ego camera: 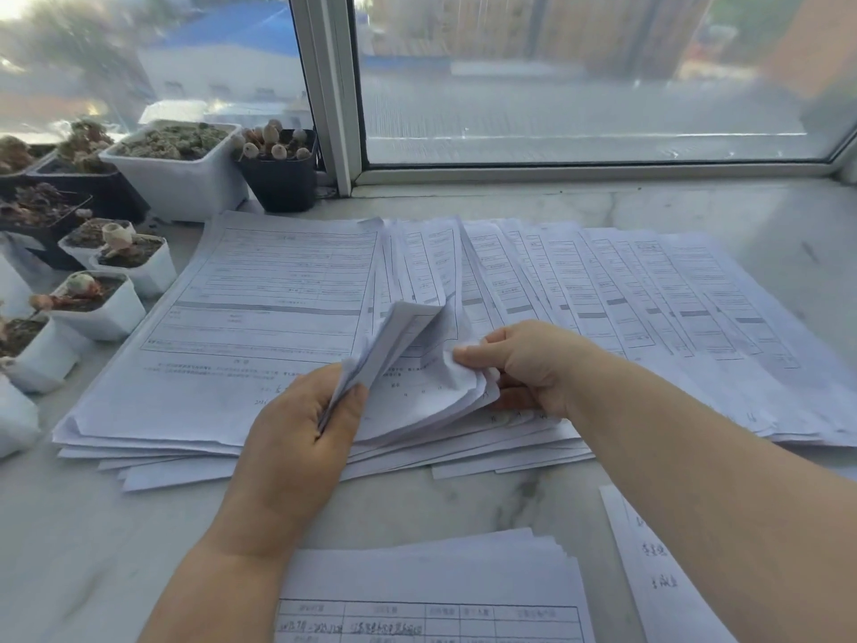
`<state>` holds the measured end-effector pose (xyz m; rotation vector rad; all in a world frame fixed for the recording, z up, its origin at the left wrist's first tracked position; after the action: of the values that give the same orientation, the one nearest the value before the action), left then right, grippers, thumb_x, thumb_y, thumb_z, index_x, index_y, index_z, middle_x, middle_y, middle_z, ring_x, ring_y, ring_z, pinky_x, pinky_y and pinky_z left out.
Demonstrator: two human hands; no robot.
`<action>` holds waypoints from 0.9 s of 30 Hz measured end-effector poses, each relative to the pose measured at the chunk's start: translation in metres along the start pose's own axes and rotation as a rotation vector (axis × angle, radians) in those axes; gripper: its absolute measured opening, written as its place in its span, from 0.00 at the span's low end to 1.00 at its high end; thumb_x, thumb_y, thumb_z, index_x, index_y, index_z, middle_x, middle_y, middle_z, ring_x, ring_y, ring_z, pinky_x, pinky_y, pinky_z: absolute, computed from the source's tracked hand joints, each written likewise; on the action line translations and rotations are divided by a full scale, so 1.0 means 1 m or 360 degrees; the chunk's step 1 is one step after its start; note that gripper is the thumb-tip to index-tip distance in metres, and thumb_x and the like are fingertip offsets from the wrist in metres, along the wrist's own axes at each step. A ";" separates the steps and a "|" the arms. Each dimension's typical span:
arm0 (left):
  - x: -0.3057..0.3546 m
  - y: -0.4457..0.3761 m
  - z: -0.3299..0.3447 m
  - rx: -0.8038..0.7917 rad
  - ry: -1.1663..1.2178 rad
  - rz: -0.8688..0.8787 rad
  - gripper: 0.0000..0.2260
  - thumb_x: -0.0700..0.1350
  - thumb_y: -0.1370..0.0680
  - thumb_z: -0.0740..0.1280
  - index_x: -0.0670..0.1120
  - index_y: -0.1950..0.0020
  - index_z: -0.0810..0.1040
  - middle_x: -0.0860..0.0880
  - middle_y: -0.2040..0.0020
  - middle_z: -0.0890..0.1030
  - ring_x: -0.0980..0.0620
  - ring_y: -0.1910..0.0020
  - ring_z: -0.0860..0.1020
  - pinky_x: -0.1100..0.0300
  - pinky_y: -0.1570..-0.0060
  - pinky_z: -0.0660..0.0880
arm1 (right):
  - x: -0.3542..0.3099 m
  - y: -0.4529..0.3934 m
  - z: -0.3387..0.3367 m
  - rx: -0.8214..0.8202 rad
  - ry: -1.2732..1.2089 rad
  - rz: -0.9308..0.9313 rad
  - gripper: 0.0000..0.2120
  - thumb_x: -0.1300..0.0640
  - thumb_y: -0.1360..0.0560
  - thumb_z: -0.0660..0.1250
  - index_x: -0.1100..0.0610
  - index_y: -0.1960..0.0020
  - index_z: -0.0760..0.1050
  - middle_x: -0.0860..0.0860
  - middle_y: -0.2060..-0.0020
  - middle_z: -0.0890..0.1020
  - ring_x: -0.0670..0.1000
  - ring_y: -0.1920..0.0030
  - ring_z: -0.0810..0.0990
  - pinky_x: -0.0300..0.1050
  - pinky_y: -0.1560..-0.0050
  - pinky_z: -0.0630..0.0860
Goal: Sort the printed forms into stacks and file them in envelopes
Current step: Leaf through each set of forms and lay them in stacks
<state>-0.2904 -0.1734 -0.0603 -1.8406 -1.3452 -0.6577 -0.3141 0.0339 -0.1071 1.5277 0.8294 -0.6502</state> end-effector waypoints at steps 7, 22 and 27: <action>-0.004 0.001 -0.003 0.0037 0.0012 -0.0027 0.10 0.53 0.23 0.58 0.56 0.65 0.67 0.59 0.69 0.71 0.58 0.68 0.70 0.72 0.67 0.64 | 0.004 -0.001 0.000 -0.0133 0.0097 -0.0014 0.10 0.66 0.28 0.73 0.59 0.66 0.77 0.55 0.70 0.83 0.50 0.72 0.81 0.39 0.71 0.78; -0.001 -0.002 0.001 -0.0054 0.0035 -0.0037 0.03 0.56 0.26 0.59 0.62 0.58 0.72 0.65 0.61 0.77 0.65 0.55 0.74 0.70 0.57 0.66 | 0.000 -0.002 0.005 -0.0367 0.0053 -0.0152 0.07 0.62 0.25 0.69 0.67 0.55 0.81 0.58 0.64 0.82 0.49 0.71 0.81 0.37 0.74 0.75; 0.006 -0.002 0.000 -0.0062 0.0038 -0.0018 0.05 0.54 0.25 0.58 0.61 0.60 0.72 0.67 0.61 0.76 0.64 0.57 0.74 0.76 0.60 0.65 | -0.002 0.003 0.007 -0.0430 0.0018 -0.0084 0.09 0.60 0.26 0.70 0.59 0.64 0.77 0.54 0.68 0.80 0.49 0.71 0.80 0.38 0.71 0.78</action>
<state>-0.2902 -0.1698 -0.0548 -1.8517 -1.3366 -0.7146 -0.3128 0.0268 -0.1048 1.2696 0.9290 -0.5439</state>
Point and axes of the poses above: each hand's wrist, its own y-axis away from the middle knuckle, its own z-axis out of the palm, x = y × z, the point moved 10 cm from there along -y, towards the middle knuckle
